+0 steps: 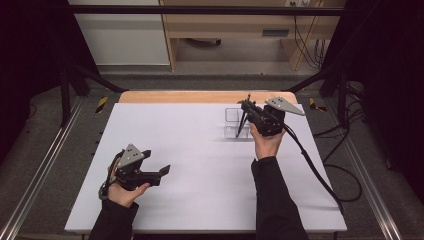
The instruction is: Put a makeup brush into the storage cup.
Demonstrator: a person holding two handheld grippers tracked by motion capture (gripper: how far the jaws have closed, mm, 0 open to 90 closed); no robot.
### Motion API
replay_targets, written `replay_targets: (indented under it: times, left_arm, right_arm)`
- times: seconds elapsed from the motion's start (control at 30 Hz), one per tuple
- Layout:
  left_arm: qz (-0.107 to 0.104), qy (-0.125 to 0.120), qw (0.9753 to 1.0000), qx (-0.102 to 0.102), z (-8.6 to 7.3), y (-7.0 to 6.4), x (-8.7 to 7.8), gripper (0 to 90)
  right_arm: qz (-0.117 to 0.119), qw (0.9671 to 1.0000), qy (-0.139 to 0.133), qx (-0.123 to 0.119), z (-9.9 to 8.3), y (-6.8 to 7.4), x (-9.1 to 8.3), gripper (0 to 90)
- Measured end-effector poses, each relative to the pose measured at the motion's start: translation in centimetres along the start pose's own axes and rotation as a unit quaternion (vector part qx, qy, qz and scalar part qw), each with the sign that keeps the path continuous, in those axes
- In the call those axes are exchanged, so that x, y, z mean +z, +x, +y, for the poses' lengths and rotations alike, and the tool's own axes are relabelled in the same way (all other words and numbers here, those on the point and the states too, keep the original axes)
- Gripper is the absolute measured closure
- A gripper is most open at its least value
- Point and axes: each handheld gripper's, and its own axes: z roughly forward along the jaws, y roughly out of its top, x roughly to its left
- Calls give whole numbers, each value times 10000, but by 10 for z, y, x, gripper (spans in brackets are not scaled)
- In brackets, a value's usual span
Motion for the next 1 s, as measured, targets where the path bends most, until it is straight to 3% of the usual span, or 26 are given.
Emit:
replay_targets:
  times: [1.0]
  left_arm:
    - [7,-10,10000,19,0,1,-2,120]
  right_arm:
    - [-338,9992,-100,-207,14,-11,24,839]
